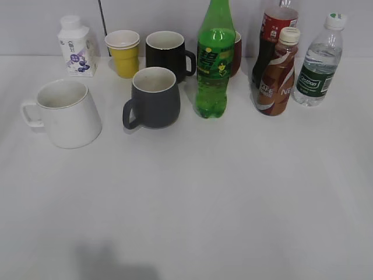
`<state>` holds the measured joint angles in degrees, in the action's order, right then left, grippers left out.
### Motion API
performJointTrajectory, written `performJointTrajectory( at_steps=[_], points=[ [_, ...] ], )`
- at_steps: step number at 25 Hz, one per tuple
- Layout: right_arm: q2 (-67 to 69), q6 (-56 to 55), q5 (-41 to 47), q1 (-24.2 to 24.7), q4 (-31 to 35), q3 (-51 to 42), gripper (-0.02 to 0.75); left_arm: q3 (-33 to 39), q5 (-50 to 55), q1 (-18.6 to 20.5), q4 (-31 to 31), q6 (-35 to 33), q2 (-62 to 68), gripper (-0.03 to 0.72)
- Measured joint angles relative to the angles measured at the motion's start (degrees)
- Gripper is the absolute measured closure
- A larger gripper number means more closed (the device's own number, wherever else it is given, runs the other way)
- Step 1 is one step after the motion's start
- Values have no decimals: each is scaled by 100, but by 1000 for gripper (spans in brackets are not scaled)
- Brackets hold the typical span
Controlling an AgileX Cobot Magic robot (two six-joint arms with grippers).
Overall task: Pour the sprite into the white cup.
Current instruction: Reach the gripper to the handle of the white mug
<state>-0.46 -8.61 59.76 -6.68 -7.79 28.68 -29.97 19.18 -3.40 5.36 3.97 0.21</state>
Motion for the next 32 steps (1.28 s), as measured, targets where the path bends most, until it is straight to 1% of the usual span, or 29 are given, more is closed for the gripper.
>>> performJointTrajectory(
  at_steps=[3, 6, 10, 12, 16, 18, 23, 27, 29, 32],
  points=[
    [0, 0, 0, 0, 0, 0, 150, 154, -1108, 0, -18, 0, 461, 455],
    [0, 0, 0, 0, 0, 0, 150, 354, -1814, 0, -12, 0, 1235, 453],
    [0, 0, 0, 0, 0, 0, 150, 738, -2905, 0, 43, 0, 2813, 451],
    [0, 0, 0, 0, 0, 0, 150, 952, -3773, 0, 73, 0, 3705, 449],
    [0, 0, 0, 0, 0, 0, 150, 1137, -4912, 0, 80, 0, 5621, 449],
    [0, 0, 0, 0, 0, 0, 150, 1271, -5417, 0, 80, 0, 6280, 449],
    [0, 0, 0, 0, 0, 0, 150, 1779, -7086, 0, 80, 0, 7910, 449],
    [0, 0, 0, 0, 0, 0, 150, 1819, -8381, 0, 239, 0, 9058, 449],
    [0, 0, 0, 0, 0, 0, 150, 1819, -8670, 0, 301, -23, 9500, 447],
    [0, 0, 0, 0, 5, 0, 150, 1756, -8747, 0, 334, -47, 10047, 443]
  ],
)
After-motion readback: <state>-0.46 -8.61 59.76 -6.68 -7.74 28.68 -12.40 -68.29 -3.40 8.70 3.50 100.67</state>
